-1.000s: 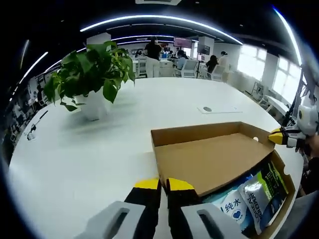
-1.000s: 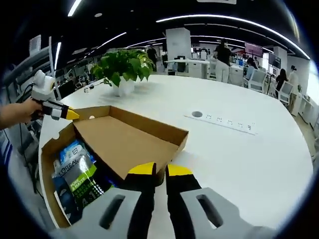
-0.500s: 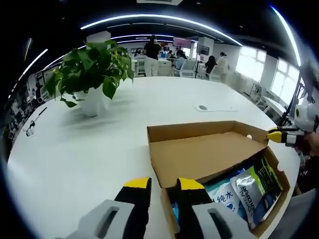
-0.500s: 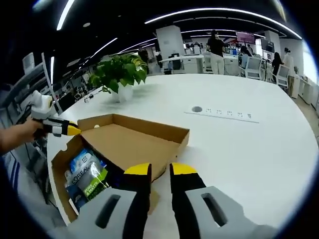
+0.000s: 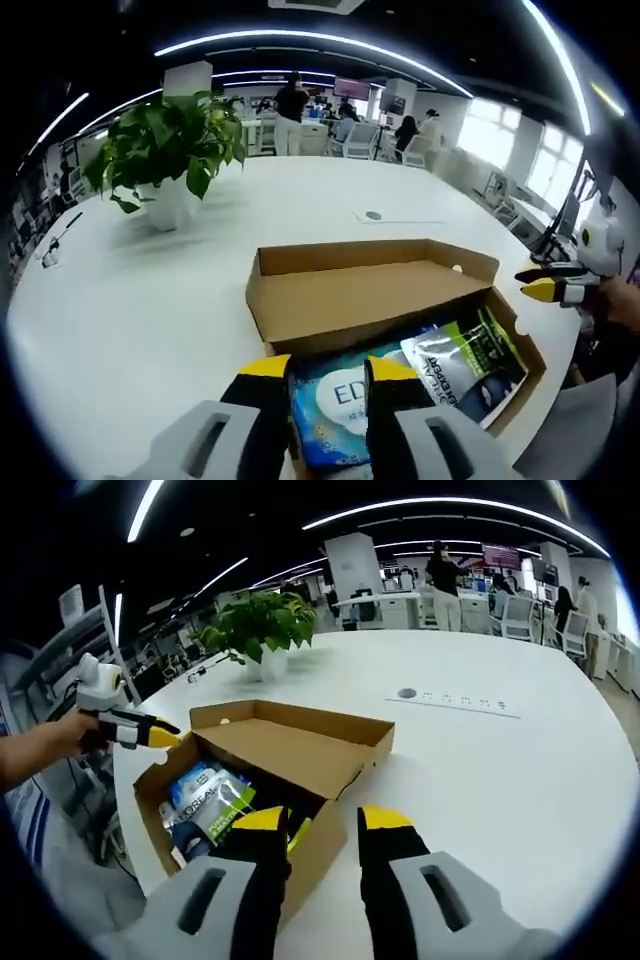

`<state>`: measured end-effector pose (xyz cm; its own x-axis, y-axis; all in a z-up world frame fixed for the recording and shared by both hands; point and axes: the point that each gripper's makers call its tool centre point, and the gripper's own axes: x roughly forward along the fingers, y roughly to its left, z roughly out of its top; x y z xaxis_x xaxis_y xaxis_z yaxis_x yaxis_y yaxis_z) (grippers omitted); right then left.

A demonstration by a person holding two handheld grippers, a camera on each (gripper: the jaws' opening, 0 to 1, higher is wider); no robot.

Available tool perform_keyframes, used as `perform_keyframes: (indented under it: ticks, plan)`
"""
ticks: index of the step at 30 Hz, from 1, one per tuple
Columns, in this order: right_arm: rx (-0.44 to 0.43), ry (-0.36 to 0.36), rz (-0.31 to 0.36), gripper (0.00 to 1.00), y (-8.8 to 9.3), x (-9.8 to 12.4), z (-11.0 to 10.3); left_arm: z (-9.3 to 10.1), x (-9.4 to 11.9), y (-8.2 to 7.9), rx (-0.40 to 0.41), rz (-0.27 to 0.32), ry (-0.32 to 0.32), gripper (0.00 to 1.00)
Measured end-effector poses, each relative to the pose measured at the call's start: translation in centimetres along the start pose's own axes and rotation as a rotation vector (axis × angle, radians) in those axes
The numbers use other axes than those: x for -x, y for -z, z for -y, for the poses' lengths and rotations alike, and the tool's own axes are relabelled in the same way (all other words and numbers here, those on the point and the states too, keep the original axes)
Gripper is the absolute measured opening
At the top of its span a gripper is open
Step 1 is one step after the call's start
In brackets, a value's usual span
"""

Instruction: Operate the shoe box by opening the lid, removing the specified soft item, and placing it in the target area until the item is outside and the box remains undamaged.

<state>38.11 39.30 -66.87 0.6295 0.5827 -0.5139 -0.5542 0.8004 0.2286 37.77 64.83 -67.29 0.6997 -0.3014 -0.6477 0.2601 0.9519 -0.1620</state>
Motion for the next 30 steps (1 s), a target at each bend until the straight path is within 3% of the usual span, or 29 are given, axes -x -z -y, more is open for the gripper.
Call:
perform_keyframes:
  ticks: [5,11,25,30]
  plan:
    - [0.012,-0.020,-0.001,0.32,0.6,1.2,-1.2,2.7,0.0,1.8,0.011,-0.048,0.082,0.28]
    - [0.009,-0.030,0.005,0.39,1.2,2.2,-2.3,4.6,-0.2,3.5,0.027,-0.089,0.137,0.28]
    - [0.011,-0.049,0.007,0.41,2.7,4.0,-4.3,8.7,-1.3,6.5,0.096,-0.179,0.257,0.27]
    - [0.005,-0.053,-0.001,0.40,3.2,4.1,-4.6,9.3,-1.6,6.9,0.137,-0.201,0.286,0.16]
